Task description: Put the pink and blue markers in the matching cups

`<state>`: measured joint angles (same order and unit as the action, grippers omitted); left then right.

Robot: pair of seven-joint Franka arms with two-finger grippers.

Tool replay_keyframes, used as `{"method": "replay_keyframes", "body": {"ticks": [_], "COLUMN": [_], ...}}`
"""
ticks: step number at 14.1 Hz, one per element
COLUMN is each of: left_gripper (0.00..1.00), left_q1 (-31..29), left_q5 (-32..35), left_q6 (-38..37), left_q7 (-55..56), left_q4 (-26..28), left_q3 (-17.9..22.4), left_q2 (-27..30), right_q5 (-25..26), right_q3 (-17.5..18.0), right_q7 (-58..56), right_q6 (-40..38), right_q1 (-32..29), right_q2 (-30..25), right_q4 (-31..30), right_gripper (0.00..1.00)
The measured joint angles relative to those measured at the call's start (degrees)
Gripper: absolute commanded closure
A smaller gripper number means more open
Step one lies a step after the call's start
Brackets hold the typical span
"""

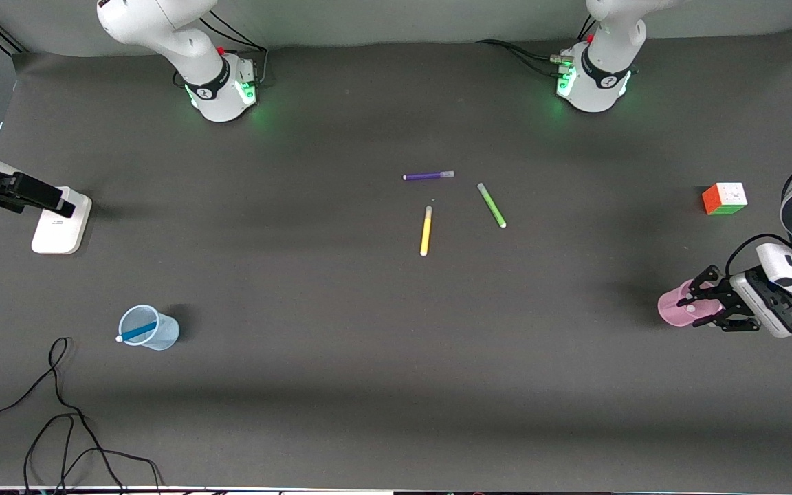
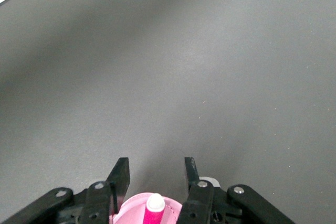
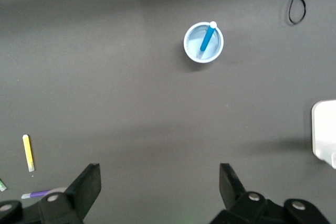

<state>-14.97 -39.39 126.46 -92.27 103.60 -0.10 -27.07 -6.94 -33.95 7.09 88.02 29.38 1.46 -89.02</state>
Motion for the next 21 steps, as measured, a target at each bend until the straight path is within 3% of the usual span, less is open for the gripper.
{"method": "replay_keyframes", "body": {"ticks": [2, 4, 6, 7, 9, 12, 15, 21], "left_gripper": [0.51, 0.46, 0.38, 0.35, 0.01, 0.0, 0.0, 0.0], "left_q1": [0.0, 0.1, 0.3, 0.9, 3.7, 7.8, 10.1, 17.6], "left_q5": [0.1, 3.1, 10.8, 14.8, 21.5, 25.9, 29.6, 35.1], "left_q6": [-0.1, -2.3, -8.7, -13.0, -22.2, -31.9, -37.0, -49.4], "left_q7": [0.2, 3.9, 15.2, 22.3, 36.6, 51.3, 62.1, 83.2], "left_q4": [-0.4, -2.5, -7.3, -10.5, -17.2, -23.3, -25.9, -33.5], "left_q3": [0.0, -0.2, -0.6, -0.9, -1.1, -1.2, -1.2, -1.3], "left_q2": [0.1, 0.7, 1.9, 2.7, 4.4, 6.5, 7.8, 8.1], "right_q5": [0.1, 0.2, 0.3, 0.3, 0.3, 1.7, 4.2, 4.9], "right_q3": [1.9, 9.4, 18.2, 20.1, 20.9, 22.1, 26.5, 27.6], "right_q7": [1.2, 1.7, 1.8, 1.8, 1.8, 1.9, 2.5, 2.7], "right_q6": [-0.5, -0.7, -1.2, -1.5, -1.6, -1.7, -1.8, -1.8], "right_q1": [-1.4, -8.6, -17.2, -19.1, -19.9, -20.8, -23.7, -23.8], "right_q2": [-0.3, -1.0, -1.7, -1.8, -1.9, -1.9, -1.8, 0.0], "right_q4": [0.0, 0.0, 0.0, 0.0, -0.2, -0.4, -1.5, -2.1], "right_gripper": [0.0, 0.0, 0.0, 0.0, 0.0, 0.0, 0.0, 0.0]}}
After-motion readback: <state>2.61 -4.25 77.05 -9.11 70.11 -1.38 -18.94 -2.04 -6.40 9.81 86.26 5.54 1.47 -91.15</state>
